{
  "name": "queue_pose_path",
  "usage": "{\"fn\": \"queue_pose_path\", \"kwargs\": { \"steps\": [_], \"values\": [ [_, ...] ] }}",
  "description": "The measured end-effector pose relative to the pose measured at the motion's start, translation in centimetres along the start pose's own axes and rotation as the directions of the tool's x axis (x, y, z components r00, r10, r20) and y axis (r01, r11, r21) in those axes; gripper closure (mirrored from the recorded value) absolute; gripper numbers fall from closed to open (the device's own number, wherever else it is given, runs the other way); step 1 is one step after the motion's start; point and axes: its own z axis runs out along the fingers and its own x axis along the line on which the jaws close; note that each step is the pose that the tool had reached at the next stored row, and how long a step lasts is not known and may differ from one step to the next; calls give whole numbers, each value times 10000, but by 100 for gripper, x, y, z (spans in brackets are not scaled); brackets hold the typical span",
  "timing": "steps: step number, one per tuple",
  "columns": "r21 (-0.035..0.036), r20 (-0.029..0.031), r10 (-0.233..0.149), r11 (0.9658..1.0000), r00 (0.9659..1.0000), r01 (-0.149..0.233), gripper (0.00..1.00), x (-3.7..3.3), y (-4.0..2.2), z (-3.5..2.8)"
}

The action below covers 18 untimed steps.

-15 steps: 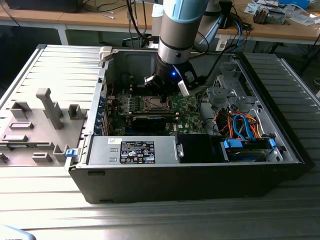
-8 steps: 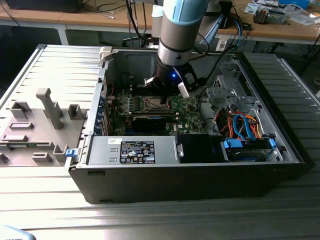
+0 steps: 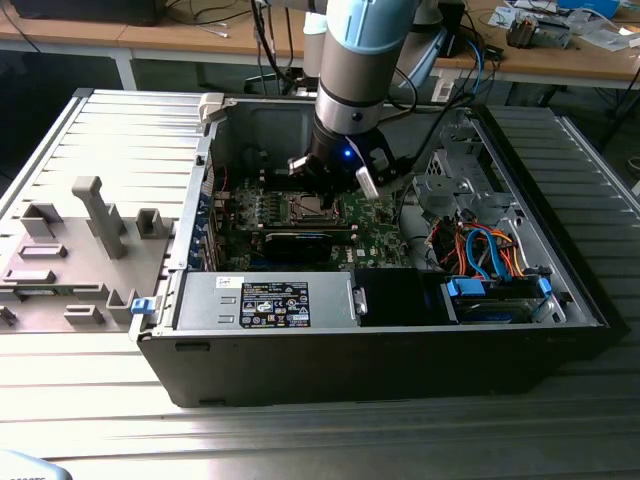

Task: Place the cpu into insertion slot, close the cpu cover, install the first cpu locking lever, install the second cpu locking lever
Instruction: 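Install the second cpu locking lever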

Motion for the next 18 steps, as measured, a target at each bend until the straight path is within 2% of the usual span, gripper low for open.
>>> {"fn": "queue_pose_path", "kwargs": {
  "steps": [13, 18],
  "values": [
    [-8, 0, -1, 10000, 10000, 1, 89, 17, -43, 31],
    [-22, 2, -2, 10000, 10000, 2, 89, 177, -39, 63]
  ]
}}
